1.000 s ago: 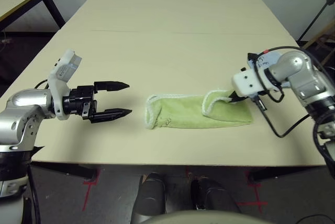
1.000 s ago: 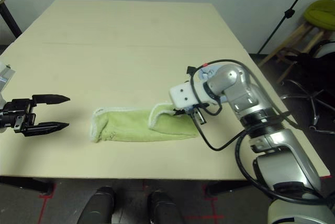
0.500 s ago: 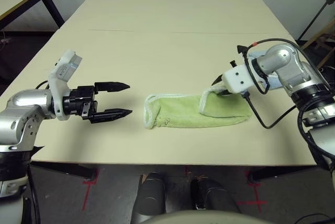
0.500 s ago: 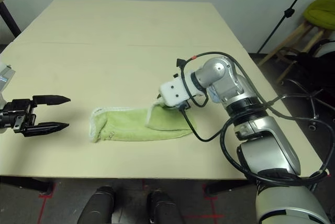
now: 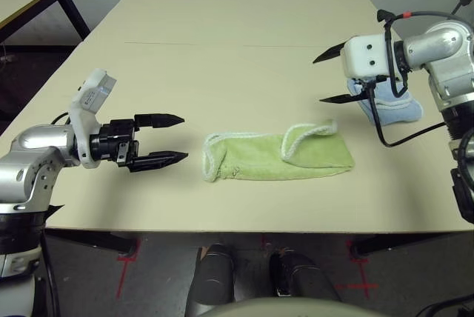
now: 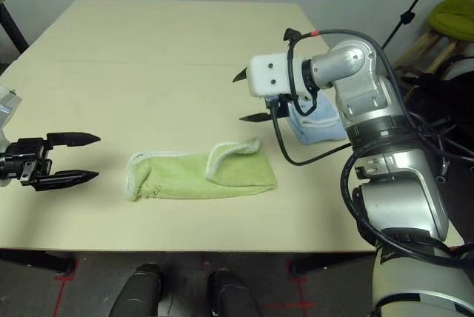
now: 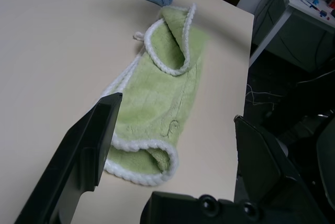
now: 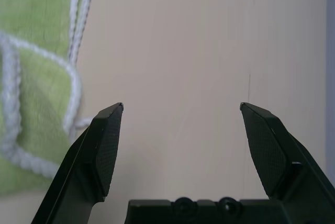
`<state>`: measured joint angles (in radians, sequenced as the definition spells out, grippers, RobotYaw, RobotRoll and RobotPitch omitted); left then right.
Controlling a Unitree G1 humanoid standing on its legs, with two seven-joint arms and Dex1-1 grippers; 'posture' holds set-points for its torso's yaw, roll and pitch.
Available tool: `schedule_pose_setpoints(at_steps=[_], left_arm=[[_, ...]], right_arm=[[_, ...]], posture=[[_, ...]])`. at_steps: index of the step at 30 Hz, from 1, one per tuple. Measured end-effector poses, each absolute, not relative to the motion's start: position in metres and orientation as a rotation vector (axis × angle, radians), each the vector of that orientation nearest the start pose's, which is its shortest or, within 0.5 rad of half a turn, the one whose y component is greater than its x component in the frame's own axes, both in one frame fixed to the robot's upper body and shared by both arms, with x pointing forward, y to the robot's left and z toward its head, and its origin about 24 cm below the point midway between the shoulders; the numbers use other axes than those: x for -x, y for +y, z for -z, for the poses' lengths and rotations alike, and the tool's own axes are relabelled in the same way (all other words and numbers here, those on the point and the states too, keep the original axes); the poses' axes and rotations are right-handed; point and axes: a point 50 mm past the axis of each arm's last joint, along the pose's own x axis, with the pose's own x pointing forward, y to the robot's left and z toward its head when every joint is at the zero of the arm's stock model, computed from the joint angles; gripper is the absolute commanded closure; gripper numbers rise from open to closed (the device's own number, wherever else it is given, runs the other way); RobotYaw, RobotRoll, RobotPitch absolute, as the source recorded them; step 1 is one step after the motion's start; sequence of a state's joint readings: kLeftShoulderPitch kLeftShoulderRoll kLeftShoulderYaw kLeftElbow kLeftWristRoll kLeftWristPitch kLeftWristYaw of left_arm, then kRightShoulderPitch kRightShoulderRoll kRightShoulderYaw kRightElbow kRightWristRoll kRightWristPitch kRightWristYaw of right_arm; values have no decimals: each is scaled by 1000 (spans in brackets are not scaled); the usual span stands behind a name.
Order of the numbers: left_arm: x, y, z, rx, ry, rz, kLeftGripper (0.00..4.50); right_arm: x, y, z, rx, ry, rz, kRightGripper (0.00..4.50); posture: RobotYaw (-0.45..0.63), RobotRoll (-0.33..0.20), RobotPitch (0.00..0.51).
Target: Fold the towel and set it aside.
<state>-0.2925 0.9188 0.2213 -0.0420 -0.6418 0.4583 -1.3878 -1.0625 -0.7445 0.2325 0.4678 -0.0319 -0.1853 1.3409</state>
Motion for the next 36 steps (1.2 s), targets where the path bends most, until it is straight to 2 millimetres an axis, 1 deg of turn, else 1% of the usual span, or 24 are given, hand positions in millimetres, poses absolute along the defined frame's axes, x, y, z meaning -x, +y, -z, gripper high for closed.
schedule_pose_setpoints(at_steps=[2,6,10,11,13,15,17,21,22,24,26,29,31,36], left_arm=[[-250,261,-193,-197,137,1240,0],[-249,262,-192,-188,144,1232,0],[-249,263,-192,-187,144,1225,0],[-249,264,-192,-186,144,1224,0],[-249,264,-192,-187,144,1223,0],[-250,264,-192,-186,141,1218,0],[-250,264,-193,-186,139,1214,0],[-251,263,-195,-191,130,1215,0],[-251,263,-195,-191,129,1214,0],[-251,263,-195,-191,128,1213,0],[-252,263,-195,-190,127,1212,0],[-252,263,-195,-189,127,1211,0],[-251,264,-195,-188,129,1208,0],[-251,264,-195,-183,129,1200,0]], right_arm=[[-342,-187,-267,1057,2,-1187,9],[-319,-216,-260,810,256,-1263,9],[-297,-235,-264,696,402,-1283,9],[-294,-239,-264,664,429,-1275,187],[-287,-245,-262,608,482,-1270,594],[-279,-251,-254,597,556,-1273,1221],[-276,-250,-238,598,617,-1299,1955],[-282,-244,-215,674,631,-1313,3365],[-284,-241,-210,685,619,-1315,3686],[-293,-232,-198,701,567,-1311,4484],[-301,-225,-188,722,527,-1304,4484],[-306,-220,-175,742,522,-1309,4484],[-309,-217,-171,751,513,-1314,4484],[-318,-198,-163,764,434,-1330,4484]], posture=[[155,0,153],[160,0,154],[159,0,153],[152,0,152],[151,0,151],[151,0,150],[146,0,149],[150,0,150],[150,0,150],[151,0,150],[151,0,150],[160,0,150],[163,0,148],[168,0,145]])
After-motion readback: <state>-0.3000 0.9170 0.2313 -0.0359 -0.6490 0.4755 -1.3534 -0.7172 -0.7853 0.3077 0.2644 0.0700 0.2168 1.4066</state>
